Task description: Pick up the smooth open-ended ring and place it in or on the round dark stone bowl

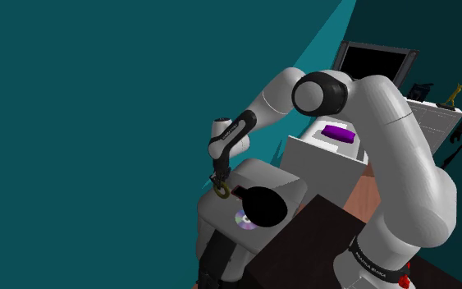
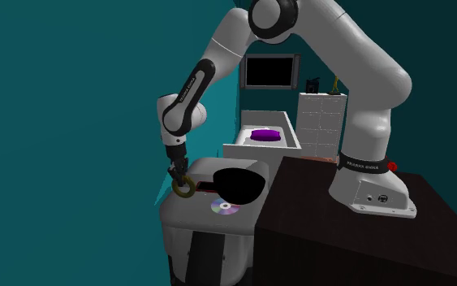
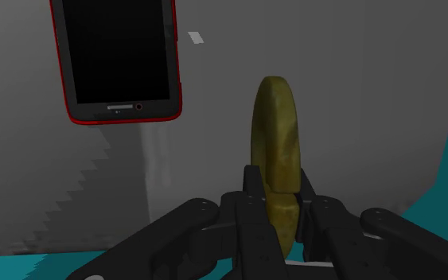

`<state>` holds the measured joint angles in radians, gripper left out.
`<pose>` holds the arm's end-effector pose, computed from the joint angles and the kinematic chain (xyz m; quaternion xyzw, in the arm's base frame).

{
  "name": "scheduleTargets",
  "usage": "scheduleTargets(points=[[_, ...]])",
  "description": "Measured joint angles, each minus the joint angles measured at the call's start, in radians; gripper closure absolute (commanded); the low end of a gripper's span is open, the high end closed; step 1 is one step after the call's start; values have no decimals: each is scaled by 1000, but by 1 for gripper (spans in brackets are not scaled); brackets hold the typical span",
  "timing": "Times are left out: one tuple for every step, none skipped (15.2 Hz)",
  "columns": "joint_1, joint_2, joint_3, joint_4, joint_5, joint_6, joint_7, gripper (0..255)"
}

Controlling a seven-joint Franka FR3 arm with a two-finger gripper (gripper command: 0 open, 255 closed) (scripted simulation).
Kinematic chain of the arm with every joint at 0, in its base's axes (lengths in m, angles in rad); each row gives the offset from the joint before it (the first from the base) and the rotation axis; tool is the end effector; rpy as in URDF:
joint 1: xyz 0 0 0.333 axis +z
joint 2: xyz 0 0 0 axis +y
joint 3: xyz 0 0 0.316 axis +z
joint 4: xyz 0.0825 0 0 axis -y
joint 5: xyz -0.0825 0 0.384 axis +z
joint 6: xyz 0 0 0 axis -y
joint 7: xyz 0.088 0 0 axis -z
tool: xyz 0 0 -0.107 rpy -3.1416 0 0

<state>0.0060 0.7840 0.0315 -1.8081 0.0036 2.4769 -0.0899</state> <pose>0.6272 0.0230 0.0979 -0.9966 -0.0581 0.0571 0.0139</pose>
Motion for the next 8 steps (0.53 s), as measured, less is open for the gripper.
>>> scheduleTargets(points=[[0, 0, 0, 0, 0, 0, 0, 255], [0, 0, 0, 0, 0, 0, 0, 255], [0, 0, 0, 0, 0, 0, 0, 255], [0, -6, 0, -3, 0, -3, 0, 255], [0, -13, 0, -5, 0, -9, 1, 255], [1, -23, 1, -9, 0, -14, 2, 255], [1, -34, 1, -14, 1, -19, 2, 255], [0, -46, 1, -18, 1, -28, 1, 255]])
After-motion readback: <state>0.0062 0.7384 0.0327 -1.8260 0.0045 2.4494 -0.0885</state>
